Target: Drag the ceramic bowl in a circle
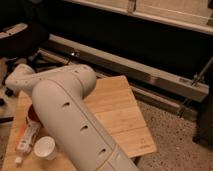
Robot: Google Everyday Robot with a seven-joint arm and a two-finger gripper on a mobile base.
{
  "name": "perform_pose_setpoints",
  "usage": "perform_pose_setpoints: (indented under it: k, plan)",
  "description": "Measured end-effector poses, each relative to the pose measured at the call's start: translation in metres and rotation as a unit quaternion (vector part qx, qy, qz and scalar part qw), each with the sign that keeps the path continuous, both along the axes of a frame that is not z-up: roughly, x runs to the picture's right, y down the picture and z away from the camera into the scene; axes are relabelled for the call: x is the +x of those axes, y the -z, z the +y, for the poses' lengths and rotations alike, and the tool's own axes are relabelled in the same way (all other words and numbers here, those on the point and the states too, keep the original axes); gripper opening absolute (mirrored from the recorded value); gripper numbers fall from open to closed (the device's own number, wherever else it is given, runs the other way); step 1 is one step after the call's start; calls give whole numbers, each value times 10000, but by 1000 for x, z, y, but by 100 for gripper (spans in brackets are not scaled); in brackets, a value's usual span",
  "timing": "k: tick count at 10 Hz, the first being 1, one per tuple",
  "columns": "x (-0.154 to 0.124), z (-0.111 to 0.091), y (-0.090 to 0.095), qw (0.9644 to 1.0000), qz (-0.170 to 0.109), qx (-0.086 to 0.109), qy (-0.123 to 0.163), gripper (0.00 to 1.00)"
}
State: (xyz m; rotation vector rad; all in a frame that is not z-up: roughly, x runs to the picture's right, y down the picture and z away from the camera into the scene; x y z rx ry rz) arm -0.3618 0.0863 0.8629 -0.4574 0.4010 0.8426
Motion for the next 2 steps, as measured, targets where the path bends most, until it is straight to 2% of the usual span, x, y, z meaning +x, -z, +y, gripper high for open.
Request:
perform_pose_setpoints:
  k: [2]
  plan:
    - [-50,-5,-9,9987,-504,107,12,0]
